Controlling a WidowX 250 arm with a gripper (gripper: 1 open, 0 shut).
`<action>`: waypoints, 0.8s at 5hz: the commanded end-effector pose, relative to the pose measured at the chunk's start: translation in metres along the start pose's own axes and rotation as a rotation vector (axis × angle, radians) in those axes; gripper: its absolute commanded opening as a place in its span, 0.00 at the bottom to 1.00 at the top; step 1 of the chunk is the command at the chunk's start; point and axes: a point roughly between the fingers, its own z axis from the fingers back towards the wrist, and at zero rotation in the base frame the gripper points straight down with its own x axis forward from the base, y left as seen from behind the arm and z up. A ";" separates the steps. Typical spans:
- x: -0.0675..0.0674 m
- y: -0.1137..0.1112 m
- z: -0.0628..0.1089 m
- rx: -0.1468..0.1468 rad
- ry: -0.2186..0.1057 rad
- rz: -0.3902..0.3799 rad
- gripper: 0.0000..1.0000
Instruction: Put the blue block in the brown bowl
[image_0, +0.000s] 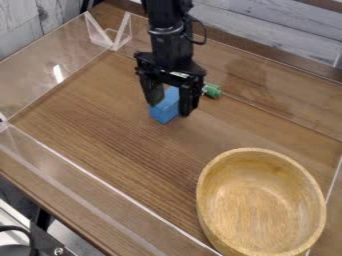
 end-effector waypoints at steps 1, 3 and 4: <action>0.007 0.003 0.009 0.002 -0.057 -0.002 1.00; 0.008 0.004 0.007 0.001 -0.076 -0.009 1.00; 0.009 0.003 0.006 0.005 -0.083 -0.011 1.00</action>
